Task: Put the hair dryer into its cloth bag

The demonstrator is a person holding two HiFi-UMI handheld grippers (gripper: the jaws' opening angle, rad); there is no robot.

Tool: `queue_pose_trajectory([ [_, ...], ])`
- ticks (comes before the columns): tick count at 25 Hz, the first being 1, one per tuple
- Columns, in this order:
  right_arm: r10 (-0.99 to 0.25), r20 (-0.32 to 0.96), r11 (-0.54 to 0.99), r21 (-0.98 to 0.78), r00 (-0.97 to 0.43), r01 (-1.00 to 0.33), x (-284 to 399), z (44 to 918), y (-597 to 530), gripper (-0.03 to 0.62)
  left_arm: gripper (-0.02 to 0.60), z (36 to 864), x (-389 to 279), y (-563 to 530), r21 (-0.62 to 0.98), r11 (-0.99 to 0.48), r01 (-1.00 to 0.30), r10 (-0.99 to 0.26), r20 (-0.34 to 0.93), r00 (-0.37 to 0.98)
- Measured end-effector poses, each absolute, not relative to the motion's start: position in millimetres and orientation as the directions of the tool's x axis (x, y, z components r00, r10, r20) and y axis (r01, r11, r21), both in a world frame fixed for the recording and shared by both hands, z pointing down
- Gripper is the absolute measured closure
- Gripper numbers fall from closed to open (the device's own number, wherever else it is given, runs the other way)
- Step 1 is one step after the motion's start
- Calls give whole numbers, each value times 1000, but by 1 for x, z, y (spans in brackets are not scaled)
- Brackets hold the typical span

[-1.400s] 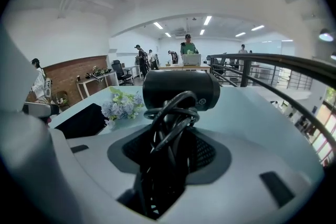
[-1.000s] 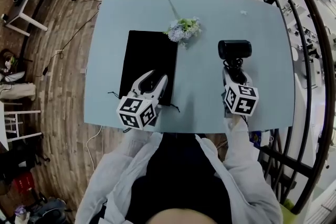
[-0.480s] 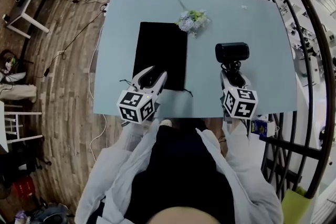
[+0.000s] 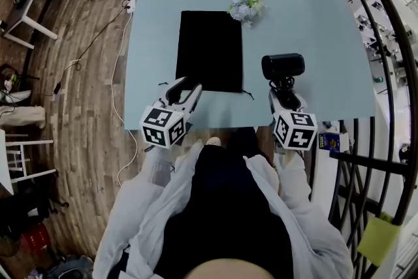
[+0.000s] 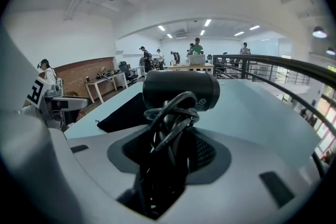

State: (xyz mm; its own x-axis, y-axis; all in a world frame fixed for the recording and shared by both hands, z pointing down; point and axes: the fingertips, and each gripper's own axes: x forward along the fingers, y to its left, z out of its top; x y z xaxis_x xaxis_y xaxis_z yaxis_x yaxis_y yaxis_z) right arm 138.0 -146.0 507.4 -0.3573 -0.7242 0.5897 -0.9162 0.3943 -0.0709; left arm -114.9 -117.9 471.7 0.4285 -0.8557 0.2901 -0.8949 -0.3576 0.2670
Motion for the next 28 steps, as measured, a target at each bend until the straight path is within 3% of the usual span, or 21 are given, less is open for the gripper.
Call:
queue_pose_trajectory([
  [7, -682, 620, 419, -103, -388, -902, 121, 529, -121, 398, 408, 502, -123, -103, 232, -415, -880, -796, 376, 475],
  [11, -645, 636, 447, -136, -424, -884, 108, 535, -111, 398, 408, 521, -127, -101, 121, -500, -857, -729, 475, 493],
  [16, -594, 665, 493, -146, -454, -858, 101, 543, -104, 398, 408, 544, -132, -113, -51, -618, -784, -640, 612, 465],
  [28, -492, 697, 577, -187, -521, -795, 92, 557, -96, 398, 400, 602, -130, -125, -147, -837, -527, -367, 865, 342],
])
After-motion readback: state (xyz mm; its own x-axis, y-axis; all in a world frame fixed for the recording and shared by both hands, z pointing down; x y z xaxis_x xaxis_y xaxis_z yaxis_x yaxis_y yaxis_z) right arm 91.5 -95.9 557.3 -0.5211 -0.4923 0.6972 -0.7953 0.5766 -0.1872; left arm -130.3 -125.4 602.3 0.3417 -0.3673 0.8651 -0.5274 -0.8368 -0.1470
